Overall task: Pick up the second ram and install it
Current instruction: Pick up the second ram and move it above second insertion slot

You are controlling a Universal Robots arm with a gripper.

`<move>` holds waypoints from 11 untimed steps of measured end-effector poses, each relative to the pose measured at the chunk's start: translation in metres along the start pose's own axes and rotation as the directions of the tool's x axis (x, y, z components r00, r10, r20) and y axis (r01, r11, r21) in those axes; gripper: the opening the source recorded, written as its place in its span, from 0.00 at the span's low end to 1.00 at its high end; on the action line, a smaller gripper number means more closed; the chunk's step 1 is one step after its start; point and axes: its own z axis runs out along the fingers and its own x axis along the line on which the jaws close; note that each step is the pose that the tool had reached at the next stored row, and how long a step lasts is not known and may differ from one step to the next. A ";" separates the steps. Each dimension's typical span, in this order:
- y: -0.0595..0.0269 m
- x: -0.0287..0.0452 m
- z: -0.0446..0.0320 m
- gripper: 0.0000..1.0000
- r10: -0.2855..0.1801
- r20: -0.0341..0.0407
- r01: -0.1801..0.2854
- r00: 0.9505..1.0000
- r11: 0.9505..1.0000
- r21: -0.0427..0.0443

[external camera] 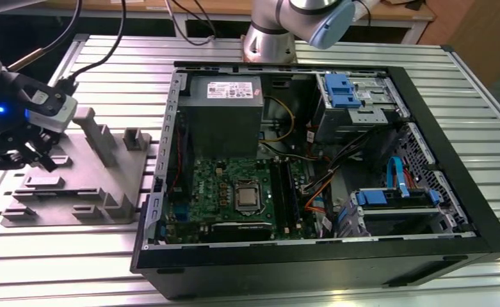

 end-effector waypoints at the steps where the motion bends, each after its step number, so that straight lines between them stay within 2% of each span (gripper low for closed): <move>1: -0.0001 0.0000 0.0010 0.10 -0.020 -0.001 0.020 1.000 1.000 0.000; 6: -0.0002 0.0001 0.0051 0.10 -0.109 -0.004 0.109 0.994 0.994 -0.003; 11: -0.0004 0.0002 0.0093 0.10 -0.200 -0.007 0.200 0.980 0.980 -0.006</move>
